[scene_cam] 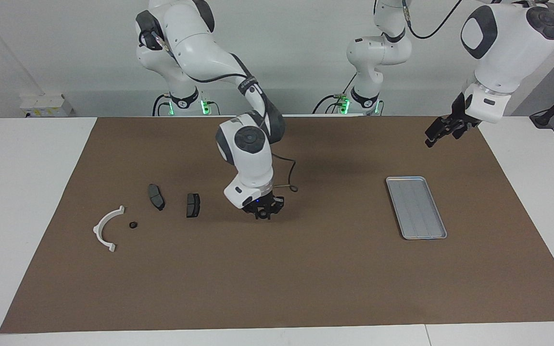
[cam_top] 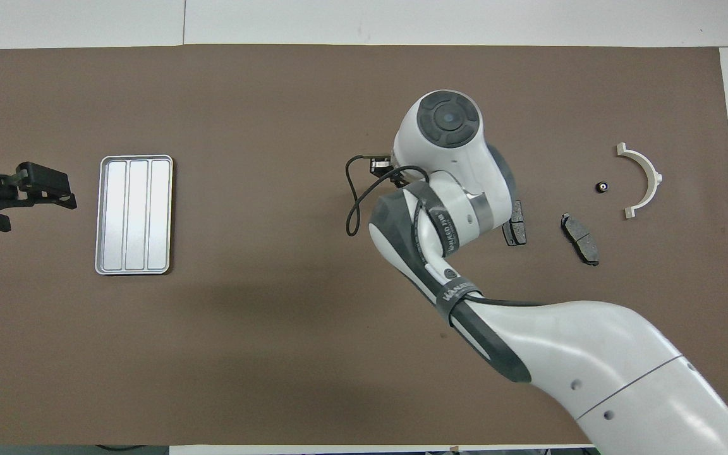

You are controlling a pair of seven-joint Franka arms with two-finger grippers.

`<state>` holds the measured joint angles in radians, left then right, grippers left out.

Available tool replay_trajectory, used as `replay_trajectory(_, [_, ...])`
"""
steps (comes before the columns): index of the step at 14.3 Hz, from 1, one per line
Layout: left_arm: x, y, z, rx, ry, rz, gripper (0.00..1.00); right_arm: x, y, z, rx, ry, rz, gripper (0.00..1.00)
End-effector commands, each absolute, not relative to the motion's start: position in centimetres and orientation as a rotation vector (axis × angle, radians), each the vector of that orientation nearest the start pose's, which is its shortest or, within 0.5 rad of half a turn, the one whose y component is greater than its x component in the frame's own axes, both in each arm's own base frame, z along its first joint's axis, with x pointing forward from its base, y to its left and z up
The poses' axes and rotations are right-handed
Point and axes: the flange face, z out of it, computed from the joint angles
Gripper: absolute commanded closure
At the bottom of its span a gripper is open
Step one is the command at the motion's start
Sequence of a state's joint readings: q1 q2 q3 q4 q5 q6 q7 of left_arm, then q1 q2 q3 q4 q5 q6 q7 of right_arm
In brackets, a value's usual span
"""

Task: Place bearing gear from tray to pile
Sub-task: 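Carry the gear with the right gripper and set it beside the first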

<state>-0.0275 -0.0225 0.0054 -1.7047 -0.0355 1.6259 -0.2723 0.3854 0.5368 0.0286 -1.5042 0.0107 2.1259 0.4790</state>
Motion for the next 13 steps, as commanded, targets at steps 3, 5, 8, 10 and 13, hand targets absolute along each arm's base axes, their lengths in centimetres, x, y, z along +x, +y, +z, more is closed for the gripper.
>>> replay_trajectory(3, [54.1, -1.3, 58.1, -3.153, -0.415, 0.101, 0.0, 68.2, 14.4, 39.6, -3.095, -0.071, -0.092, 1.0])
replay_trajectory(5, [54.1, -1.2, 58.1, -3.153, -0.417, 0.101, 0.0, 68.4, 9.5, 39.3, -3.102, -0.153, -0.046, 1.0])
replay_trajectory(8, [54.1, -1.2, 58.1, -3.153, -0.417, 0.101, 0.0, 67.6, 3.7, 38.2, -3.102, -0.217, 0.01, 1.0])
replay_trajectory(10, [54.2, -1.2, 58.1, -3.153, -0.417, 0.101, 0.0, 66.7, 1.5, 37.2, -3.101, -0.236, 0.018, 1.0])
replay_trajectory(13, [54.0, -1.4, 58.2, -3.154, -0.412, 0.098, 0.0, 65.5, 0.9, 35.6, -3.102, -0.236, 0.001, 1.0])
